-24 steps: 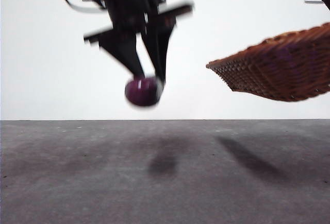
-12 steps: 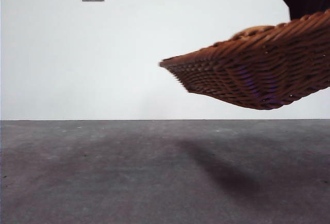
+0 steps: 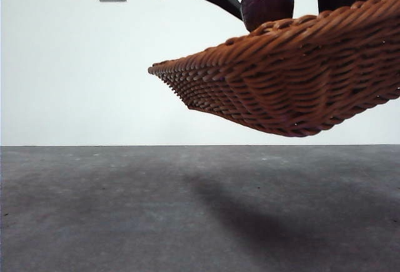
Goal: Help me put the vegetables on the table into the basket
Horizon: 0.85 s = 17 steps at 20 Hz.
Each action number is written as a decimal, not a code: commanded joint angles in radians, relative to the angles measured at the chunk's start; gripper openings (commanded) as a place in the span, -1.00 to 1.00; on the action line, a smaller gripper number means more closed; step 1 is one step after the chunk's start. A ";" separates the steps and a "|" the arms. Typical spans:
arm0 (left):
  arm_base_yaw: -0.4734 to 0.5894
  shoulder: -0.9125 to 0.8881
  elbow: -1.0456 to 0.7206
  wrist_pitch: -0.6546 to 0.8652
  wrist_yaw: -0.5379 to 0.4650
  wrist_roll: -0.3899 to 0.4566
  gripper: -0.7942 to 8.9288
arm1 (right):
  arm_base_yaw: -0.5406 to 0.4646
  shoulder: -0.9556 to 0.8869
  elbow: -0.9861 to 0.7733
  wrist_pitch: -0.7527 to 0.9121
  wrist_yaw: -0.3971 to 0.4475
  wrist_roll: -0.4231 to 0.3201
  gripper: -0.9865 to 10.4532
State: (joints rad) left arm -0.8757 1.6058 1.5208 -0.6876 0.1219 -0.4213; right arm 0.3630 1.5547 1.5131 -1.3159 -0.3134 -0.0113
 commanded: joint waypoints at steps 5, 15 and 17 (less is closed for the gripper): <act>0.002 0.012 -0.006 0.001 0.016 -0.016 0.21 | 0.003 -0.007 -0.003 -0.010 -0.020 0.011 -0.86; 0.002 -0.165 -0.006 -0.165 0.017 0.116 0.19 | 0.002 -0.006 -0.003 0.045 0.035 0.033 -0.86; 0.002 -0.236 -0.006 -0.245 0.016 0.167 -0.04 | -0.002 -0.002 -0.003 0.086 0.054 0.040 -0.86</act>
State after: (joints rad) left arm -0.8749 1.3689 1.5208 -0.9417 0.1410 -0.2909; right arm 0.3576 1.5547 1.5131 -1.2327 -0.2520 0.0147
